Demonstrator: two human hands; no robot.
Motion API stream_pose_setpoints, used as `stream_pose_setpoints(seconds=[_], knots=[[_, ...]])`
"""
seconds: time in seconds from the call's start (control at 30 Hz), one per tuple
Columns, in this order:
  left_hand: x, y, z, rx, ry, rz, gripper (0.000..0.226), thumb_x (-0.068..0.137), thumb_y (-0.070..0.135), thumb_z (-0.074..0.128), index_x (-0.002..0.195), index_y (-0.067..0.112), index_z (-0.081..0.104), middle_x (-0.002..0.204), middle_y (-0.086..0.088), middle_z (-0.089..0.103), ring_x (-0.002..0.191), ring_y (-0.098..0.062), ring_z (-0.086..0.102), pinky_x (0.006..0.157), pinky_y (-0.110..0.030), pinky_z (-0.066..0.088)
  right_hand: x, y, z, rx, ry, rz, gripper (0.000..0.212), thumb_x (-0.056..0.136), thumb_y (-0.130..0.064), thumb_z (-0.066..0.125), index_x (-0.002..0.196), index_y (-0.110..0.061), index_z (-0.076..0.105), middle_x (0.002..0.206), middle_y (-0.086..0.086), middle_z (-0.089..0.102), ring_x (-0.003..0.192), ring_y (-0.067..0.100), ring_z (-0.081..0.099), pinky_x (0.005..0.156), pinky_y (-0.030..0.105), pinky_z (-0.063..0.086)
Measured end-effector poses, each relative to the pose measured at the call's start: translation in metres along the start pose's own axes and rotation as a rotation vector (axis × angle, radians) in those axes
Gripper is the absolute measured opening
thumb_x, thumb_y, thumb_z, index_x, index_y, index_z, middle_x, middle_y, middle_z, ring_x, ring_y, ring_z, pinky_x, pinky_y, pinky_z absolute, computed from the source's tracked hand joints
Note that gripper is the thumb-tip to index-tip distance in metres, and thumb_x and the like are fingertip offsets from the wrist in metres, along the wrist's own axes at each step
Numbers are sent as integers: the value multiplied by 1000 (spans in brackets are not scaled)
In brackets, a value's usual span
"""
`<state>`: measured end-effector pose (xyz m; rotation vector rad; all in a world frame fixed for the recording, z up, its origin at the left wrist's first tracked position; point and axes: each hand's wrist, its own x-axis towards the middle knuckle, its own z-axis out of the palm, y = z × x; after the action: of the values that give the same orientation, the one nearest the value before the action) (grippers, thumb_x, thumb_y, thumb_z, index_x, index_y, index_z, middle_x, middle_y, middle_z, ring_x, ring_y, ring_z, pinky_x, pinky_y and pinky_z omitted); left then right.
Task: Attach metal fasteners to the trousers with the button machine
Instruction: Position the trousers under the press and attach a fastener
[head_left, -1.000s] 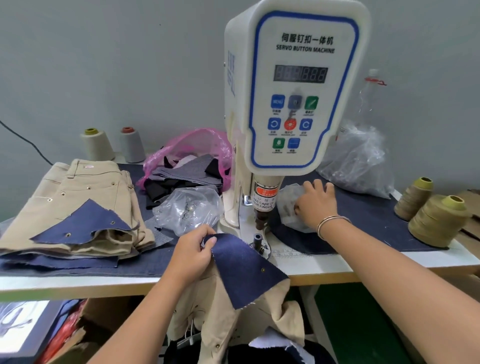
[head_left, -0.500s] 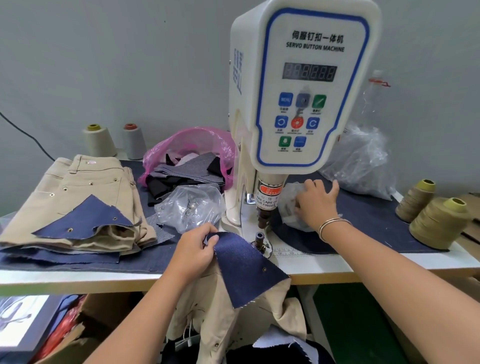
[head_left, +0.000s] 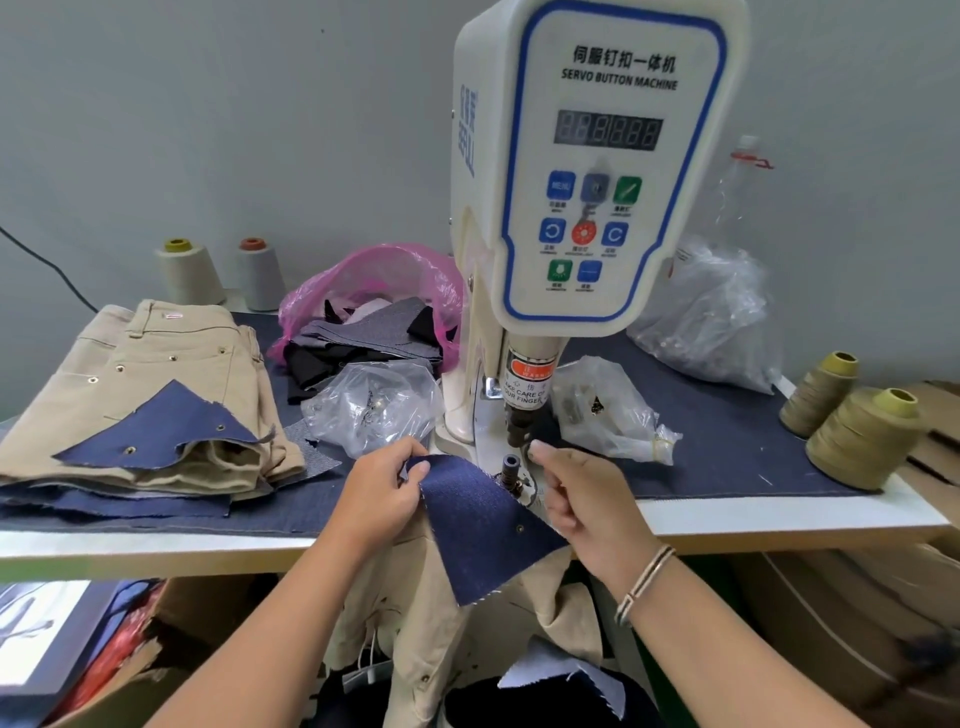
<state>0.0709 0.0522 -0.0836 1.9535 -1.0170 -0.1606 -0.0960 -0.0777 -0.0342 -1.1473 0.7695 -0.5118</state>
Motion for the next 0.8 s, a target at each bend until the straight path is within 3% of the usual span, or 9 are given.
stream_pose_setpoints(seconds=[0.23, 0.53, 0.7, 0.8], knots=[[-1, 1, 0, 1, -1, -7, 14, 91, 8, 57, 80, 16, 58, 72, 1, 59, 63, -11, 47, 61, -22, 35, 0, -2, 13, 260, -90, 210, 13, 92, -17, 58, 84, -7, 57, 45, -5, 34, 32, 4, 30, 28, 14, 21], [0, 0, 0, 9, 1, -6, 14, 90, 8, 57, 79, 17, 57, 72, 2, 59, 67, -14, 49, 63, -22, 36, 1, -9, 13, 448, -165, 402, 21, 93, -21, 56, 79, -6, 60, 46, -4, 36, 30, 6, 32, 26, 16, 24], [0, -1, 0, 1, 3, -13, 16, 91, 10, 57, 79, 20, 56, 71, 4, 58, 63, -9, 47, 62, -22, 35, -4, -15, 14, 584, -177, 473, 20, 77, -15, 63, 63, -1, 65, 46, -3, 34, 29, 7, 32, 25, 16, 23], [1, 0, 0, 4, -4, -12, 15, 91, 10, 57, 79, 19, 56, 70, 4, 57, 62, -10, 46, 61, -21, 34, -8, -18, 15, 689, -155, 478, 18, 81, -12, 59, 70, 1, 61, 46, -3, 35, 28, 7, 33, 25, 14, 23]])
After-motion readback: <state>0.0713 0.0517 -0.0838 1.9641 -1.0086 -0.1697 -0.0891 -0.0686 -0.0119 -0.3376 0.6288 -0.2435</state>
